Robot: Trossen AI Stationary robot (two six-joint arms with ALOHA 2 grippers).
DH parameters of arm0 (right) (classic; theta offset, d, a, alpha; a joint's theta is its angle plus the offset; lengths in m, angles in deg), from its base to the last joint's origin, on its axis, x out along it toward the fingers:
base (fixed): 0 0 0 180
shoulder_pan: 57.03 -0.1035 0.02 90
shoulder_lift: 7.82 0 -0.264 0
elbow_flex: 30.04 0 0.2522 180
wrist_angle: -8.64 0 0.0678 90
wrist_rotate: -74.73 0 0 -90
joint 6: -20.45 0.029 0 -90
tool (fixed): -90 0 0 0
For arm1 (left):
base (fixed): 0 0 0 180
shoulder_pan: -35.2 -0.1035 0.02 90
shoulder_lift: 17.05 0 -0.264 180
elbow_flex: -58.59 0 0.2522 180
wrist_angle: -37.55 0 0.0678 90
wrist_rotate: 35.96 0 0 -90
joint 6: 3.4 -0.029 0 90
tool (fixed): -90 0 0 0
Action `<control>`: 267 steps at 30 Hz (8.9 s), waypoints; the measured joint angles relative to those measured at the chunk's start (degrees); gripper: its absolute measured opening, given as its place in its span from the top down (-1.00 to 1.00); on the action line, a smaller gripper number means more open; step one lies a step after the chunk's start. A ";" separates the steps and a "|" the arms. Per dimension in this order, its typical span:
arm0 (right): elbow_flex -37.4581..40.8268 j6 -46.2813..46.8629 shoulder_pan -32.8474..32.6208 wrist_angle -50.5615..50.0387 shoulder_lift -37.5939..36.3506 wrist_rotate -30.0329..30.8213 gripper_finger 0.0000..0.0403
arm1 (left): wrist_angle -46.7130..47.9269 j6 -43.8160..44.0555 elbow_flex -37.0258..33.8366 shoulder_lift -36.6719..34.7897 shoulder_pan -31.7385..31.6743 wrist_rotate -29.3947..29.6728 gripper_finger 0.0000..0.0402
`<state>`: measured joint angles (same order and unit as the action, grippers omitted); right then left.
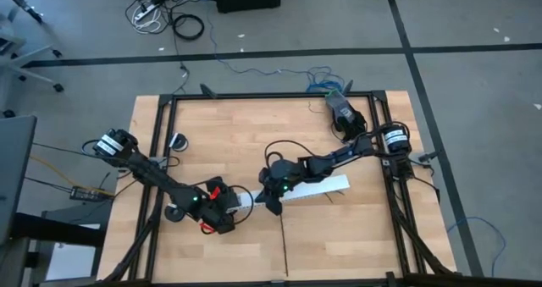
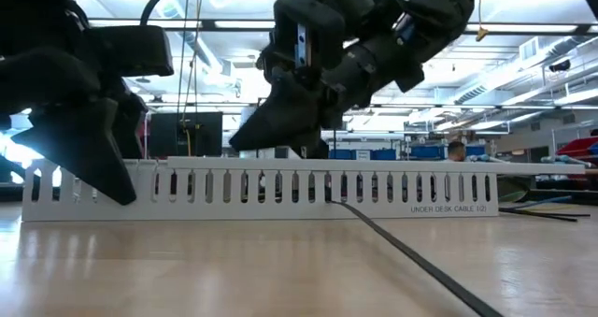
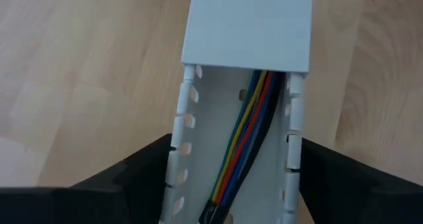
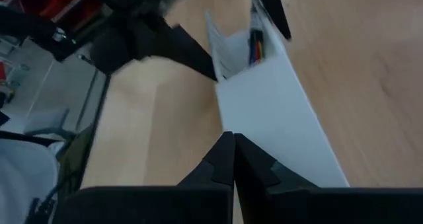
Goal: Ziptie cables
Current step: Close the lid on the cable duct
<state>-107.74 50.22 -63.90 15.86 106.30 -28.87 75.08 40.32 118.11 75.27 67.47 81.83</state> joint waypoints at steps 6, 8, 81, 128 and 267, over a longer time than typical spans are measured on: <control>-0.02 -0.47 -1.01 -3.97 -2.69 3.90 1.00 | 0.00 0.02 0.00 0.00 0.00 -0.17 -0.39; -0.14 -0.54 -1.58 -9.50 -4.52 7.69 1.00 | 0.00 0.02 0.00 0.00 0.00 -0.22 -0.39; 0.18 2.42 -0.35 -6.00 2.99 -0.37 1.00 | 6.24 1.92 -0.04 -2.59 4.56 -2.93 -0.44; 0.11 -1.25 -3.74 -19.00 -4.35 12.05 1.00 | 4.00 3.23 -0.04 0.00 5.60 -0.07 -0.44; 0.23 -5.21 1.25 -6.80 2.89 -8.36 1.00 | -4.83 -7.71 -0.25 0.26 0.60 -2.35 -0.14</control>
<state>-107.51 45.01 -62.65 9.05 109.20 -37.23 70.25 32.62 117.86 75.53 68.07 79.48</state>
